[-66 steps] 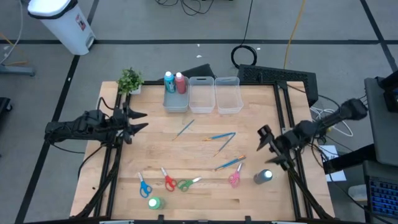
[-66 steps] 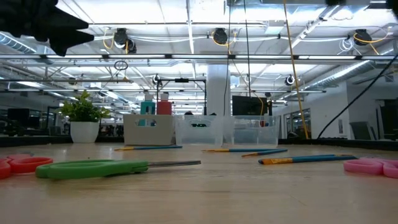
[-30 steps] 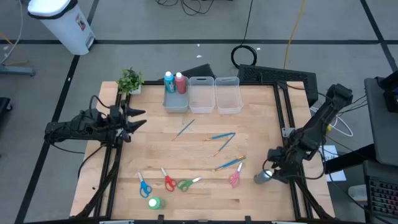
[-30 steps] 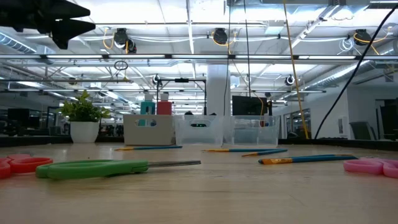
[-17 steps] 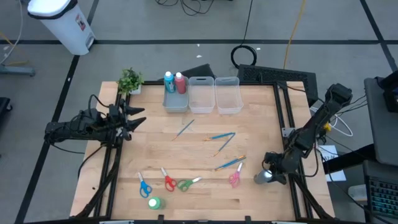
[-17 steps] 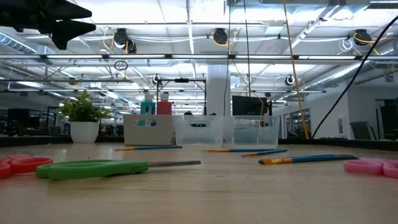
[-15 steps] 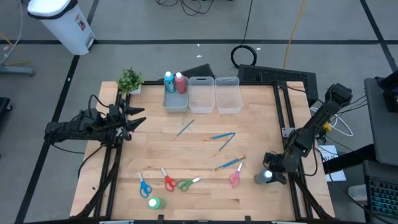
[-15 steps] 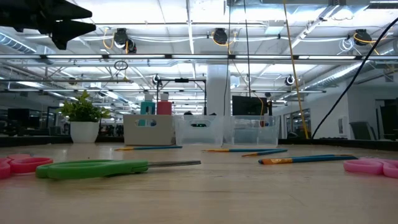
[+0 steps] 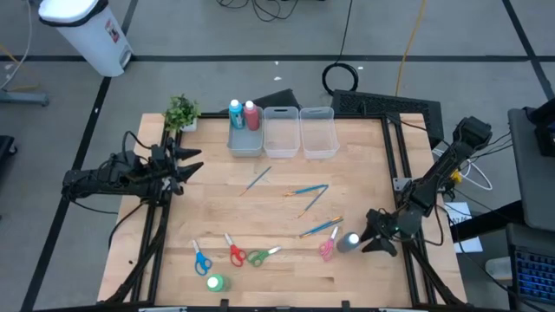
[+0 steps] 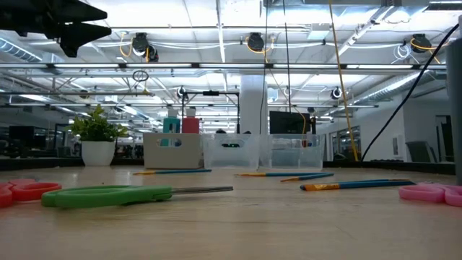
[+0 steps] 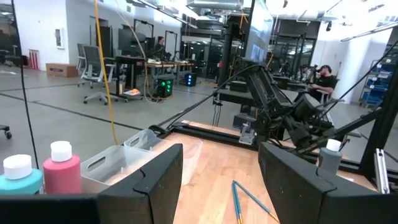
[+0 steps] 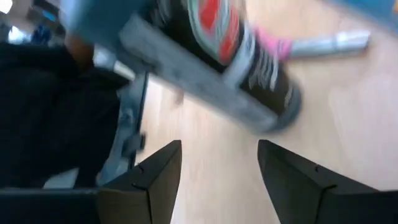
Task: Pick & Place Paint Supplies
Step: Put the black paint bottles into the gray bin
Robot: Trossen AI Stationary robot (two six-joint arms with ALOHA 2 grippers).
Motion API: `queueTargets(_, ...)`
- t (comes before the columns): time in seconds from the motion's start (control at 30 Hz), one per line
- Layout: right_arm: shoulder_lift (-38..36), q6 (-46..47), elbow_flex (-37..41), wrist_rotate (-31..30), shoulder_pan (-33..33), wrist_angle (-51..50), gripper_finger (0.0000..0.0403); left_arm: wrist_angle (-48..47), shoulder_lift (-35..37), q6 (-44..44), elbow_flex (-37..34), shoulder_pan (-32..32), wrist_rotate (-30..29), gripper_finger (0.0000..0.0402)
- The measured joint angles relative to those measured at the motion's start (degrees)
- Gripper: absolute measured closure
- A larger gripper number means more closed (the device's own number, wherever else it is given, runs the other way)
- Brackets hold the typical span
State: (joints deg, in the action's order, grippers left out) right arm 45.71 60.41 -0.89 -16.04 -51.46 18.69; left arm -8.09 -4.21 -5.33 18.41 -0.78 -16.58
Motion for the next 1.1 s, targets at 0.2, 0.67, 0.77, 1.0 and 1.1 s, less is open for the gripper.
queueTargets(0.2,0.0,-3.1,0.0,-4.7,0.0,-0.8,0.0188,0.5,0.0,0.0,0.0,0.0,0.0,0.0183)
queueTargets(0.67,5.1,-9.6,0.1,-8.2,0.0,3.2,0.0101,0.7,0.0,-0.6,0.0,0.0,0.0,0.0183)
queueTargets(0.77,8.7,-10.6,0.1,-8.4,0.0,6.0,0.0099,0.7,0.0,-0.7,0.0,0.0,0.0,0.0183)
queueTargets(1.0,19.2,-13.8,-2.9,-11.1,0.0,8.6,0.0108,0.7,0.0,-0.9,0.0,0.0,0.0,0.0183)
queueTargets(1.1,23.2,-16.3,-4.4,-11.3,0.0,12.1,0.0109,1.0,0.0,-0.9,0.0,0.0,0.0,0.0183)
